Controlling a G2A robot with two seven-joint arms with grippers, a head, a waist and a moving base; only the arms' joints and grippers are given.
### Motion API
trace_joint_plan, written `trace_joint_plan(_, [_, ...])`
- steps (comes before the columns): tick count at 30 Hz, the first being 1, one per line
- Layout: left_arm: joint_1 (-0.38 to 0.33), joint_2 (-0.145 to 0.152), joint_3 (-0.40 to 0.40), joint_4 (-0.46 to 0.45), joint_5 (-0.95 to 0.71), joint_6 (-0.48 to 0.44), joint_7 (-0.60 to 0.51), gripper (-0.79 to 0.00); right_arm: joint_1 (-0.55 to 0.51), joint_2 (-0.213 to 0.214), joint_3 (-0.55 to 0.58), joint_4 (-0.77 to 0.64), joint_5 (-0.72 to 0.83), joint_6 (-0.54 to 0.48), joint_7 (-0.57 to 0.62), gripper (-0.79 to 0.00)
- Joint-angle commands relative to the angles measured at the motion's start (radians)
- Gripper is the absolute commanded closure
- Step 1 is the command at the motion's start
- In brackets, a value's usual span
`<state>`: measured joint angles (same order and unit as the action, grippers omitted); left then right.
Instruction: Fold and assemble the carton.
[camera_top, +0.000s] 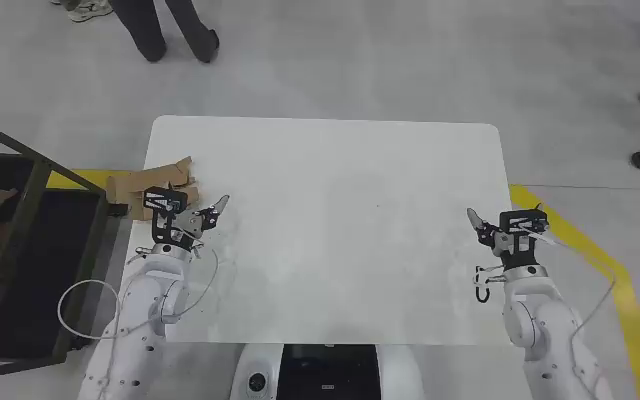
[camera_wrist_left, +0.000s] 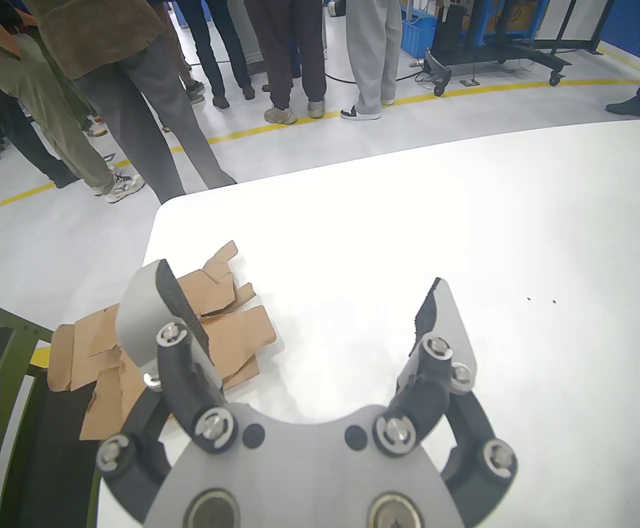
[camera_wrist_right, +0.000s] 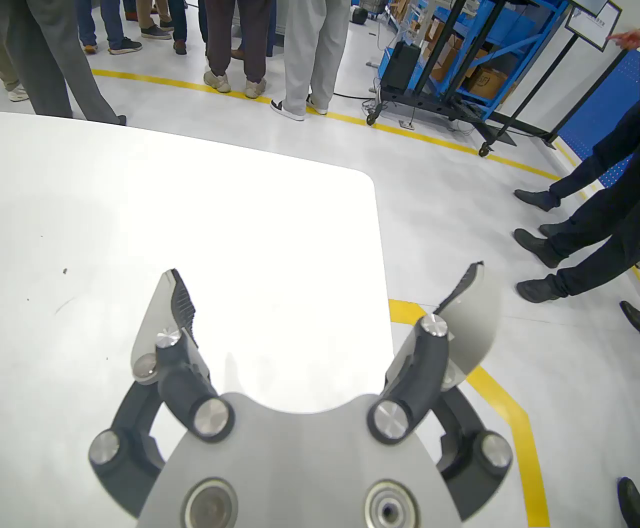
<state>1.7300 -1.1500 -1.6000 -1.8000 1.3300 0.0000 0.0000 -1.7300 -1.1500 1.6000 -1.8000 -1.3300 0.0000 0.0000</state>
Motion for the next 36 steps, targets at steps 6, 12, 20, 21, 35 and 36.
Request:
trace_joint_plan(6, [0.000,0.000,0.000,0.000,0.000,0.000,0.000,-0.784,0.000,0.000,0.000,0.000,0.000,0.000,0.000,-0.784])
trace_joint_plan(12, [-0.017,-0.003,-0.015,0.013,-0.107,-0.016,-0.045,-0.785,0.000,0.000,0.000,0.000,0.000,0.000,0.000,-0.785])
trace_joint_plan(20, [-0.078,-0.005,-0.112,0.043,-0.367,-0.022,-0.251,-0.785,0.000,0.000,0.000,0.000,0.000,0.000,0.000,-0.785])
trace_joint_plan(21, [-0.085,-0.004,-0.135,0.049,-0.441,-0.045,-0.290,-0.785,0.000,0.000,0.000,0.000,0.000,0.000,0.000,-0.785])
trace_joint_plan(35, [-0.116,0.001,-0.353,0.212,-1.233,-0.261,-0.521,-0.785,0.000,0.000,0.000,0.000,0.000,0.000,0.000,-0.785])
trace_joint_plan(36, [-0.119,0.001,-0.359,0.223,-1.266,-0.259,-0.531,-0.785,0.000,0.000,0.000,0.000,0.000,0.000,0.000,-0.785])
